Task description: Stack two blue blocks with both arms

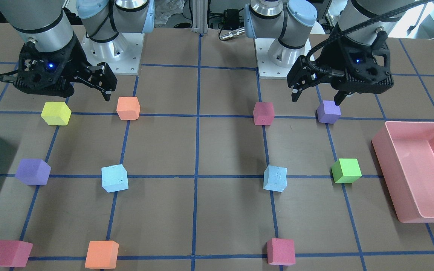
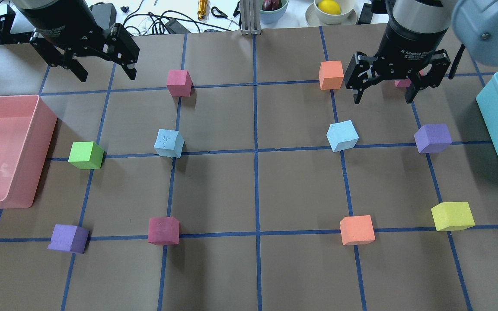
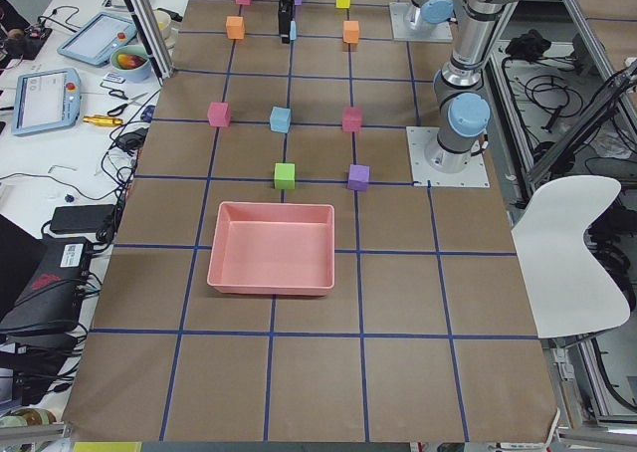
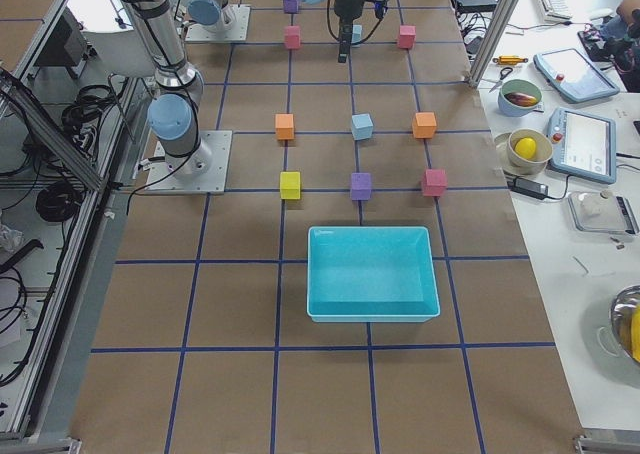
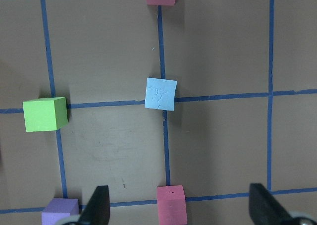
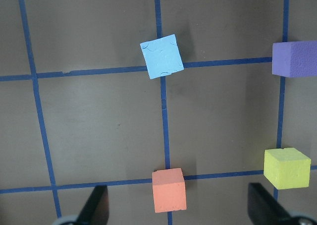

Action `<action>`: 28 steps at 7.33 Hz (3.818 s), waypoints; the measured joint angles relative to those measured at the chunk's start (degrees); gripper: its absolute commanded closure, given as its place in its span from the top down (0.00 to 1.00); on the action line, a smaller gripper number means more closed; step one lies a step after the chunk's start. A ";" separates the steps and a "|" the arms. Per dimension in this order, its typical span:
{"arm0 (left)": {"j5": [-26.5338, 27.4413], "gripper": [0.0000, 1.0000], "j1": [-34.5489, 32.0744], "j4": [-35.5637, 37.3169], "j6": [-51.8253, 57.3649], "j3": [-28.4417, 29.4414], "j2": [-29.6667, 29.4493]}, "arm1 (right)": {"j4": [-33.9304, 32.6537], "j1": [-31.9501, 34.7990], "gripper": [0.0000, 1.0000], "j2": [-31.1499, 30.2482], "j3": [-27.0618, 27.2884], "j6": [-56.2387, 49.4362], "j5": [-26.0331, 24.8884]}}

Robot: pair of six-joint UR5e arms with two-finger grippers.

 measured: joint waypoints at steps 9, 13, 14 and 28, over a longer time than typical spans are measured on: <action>-0.05 1.00 -0.48 0.00 -0.20 -1.12 -0.11 | 0.40 0.00 1.00 0.31 0.56 -0.76 -0.10; 0.35 1.00 -0.11 10.86 1.21 -10.87 -3.79 | 0.68 -0.06 1.00 0.44 1.10 -0.85 -0.09; 0.46 1.00 -0.05 18.53 1.45 -15.20 -5.89 | 0.34 -0.07 1.00 0.64 1.45 -0.89 0.00; 1.06 1.00 -0.06 35.99 1.52 -23.25 -20.40 | -52.89 -0.83 0.00 20.75 22.12 -10.40 1.02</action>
